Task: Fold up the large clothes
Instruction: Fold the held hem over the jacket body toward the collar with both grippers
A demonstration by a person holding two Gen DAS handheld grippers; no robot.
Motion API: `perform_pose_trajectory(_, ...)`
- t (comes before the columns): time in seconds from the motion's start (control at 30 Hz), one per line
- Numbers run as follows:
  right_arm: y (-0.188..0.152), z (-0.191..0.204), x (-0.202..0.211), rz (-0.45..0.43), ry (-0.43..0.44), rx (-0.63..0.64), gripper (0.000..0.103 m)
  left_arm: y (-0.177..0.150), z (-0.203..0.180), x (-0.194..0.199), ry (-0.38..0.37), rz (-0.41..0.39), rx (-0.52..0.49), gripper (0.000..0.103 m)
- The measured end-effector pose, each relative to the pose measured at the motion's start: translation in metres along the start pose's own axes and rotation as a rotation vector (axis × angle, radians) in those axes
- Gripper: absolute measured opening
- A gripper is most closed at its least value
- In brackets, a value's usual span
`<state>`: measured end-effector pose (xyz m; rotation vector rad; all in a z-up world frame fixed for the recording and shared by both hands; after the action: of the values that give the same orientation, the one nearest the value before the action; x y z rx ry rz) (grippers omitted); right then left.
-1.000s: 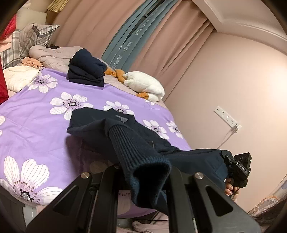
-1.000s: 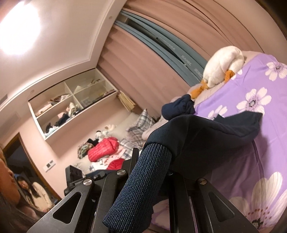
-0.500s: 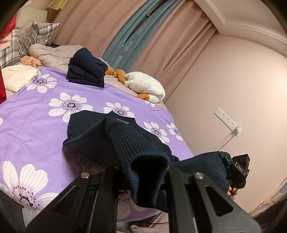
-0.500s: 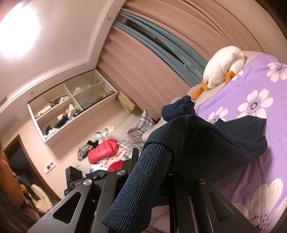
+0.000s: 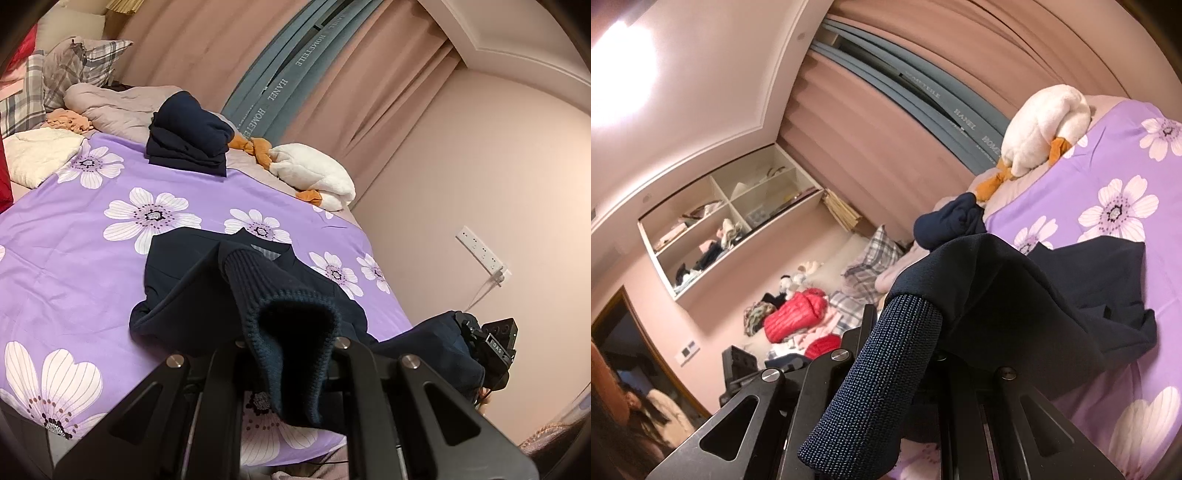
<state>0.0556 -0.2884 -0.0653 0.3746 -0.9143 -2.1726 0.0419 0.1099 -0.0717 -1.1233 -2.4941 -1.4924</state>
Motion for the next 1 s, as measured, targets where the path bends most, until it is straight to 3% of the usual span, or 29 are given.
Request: perform_pose_trajectory(1.0, 0.004, 0.006, -0.015, 0.001, -0.050, 0.016, 0.014, 0.010, 0.008, -0.003, 0.015, -0.023, 0.023, 0.010)
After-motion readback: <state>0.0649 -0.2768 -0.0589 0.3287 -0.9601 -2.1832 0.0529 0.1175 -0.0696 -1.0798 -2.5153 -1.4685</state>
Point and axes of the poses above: each gripper's, at about its wrist camera, not at the fingertips, and x roughly against the way its jaws point, z to its left, y to its top, the point moved 9 cm from there along -x, roughly the way its jaws point, and after that the axes turned 1 degree about -x, right-handed, at the moved point
